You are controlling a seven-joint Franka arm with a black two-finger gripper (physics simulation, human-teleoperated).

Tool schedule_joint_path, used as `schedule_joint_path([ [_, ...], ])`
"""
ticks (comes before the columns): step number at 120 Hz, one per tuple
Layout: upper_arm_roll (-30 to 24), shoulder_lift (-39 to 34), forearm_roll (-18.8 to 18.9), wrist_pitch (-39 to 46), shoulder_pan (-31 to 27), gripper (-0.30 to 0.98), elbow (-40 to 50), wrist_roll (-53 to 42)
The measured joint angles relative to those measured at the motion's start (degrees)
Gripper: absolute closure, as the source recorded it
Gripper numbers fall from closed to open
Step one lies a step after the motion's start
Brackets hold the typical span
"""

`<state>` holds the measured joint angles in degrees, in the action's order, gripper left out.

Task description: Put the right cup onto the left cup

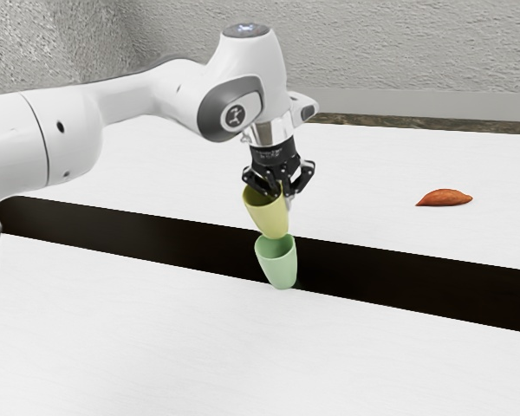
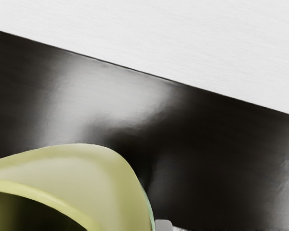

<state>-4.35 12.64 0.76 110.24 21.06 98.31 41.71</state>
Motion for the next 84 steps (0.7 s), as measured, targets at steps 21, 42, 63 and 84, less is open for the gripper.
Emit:
schedule_joint_path([
  [21,0.02,-1.24,-0.69,0.72,0.14,0.78,1.89,0.78],
  [42,0.02,-3.53,-0.88,1.45,0.67,0.78,4.49,1.64],
  [63,0.0,-4.65,-1.19,1.87,1.14,0.78,6.04,2.54],
  [84,-0.02,-4.7,-1.68,2.05,1.5,0.78,6.51,3.23],
])
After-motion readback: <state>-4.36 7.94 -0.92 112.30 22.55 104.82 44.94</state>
